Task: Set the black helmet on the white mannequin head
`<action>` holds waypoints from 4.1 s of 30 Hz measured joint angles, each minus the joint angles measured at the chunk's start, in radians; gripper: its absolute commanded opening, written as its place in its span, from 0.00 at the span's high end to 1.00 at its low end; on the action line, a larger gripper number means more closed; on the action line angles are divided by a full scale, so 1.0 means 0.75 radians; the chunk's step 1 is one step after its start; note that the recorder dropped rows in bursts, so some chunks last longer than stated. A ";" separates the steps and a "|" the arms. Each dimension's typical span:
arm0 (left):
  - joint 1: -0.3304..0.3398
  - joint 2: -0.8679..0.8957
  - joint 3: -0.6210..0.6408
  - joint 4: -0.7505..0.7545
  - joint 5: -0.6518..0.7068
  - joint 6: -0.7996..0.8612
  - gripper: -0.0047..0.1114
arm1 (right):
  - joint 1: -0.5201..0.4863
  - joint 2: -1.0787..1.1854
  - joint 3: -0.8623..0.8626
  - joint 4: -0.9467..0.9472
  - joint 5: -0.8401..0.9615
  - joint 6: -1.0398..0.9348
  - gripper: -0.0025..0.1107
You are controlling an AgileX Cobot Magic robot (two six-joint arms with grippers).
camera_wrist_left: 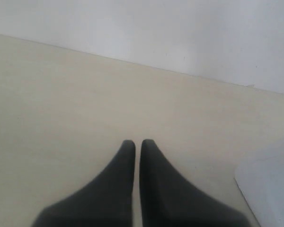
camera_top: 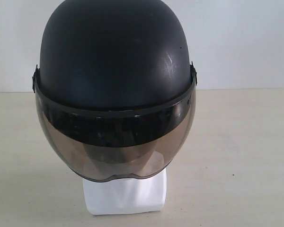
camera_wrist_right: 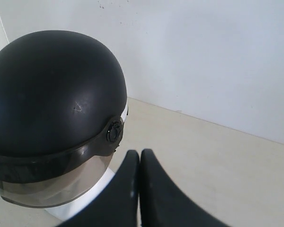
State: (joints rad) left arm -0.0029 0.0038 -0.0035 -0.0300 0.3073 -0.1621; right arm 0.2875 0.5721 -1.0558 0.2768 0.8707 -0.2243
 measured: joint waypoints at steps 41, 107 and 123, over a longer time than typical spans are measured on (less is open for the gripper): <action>0.000 0.000 0.000 0.000 0.000 0.000 0.92 | 0.000 0.219 0.399 0.039 -0.584 0.017 0.98; 0.000 0.000 0.000 0.000 0.000 0.000 0.92 | -0.315 -0.631 1.409 -0.359 -0.760 0.403 0.98; 0.000 0.000 0.000 0.000 0.000 0.000 0.92 | -0.315 -0.631 1.409 -0.359 -0.760 0.405 0.98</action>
State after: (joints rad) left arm -0.0029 0.0038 -0.0035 -0.0300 0.3073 -0.1621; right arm 0.0513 0.0991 0.0007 0.0073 0.3006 0.0794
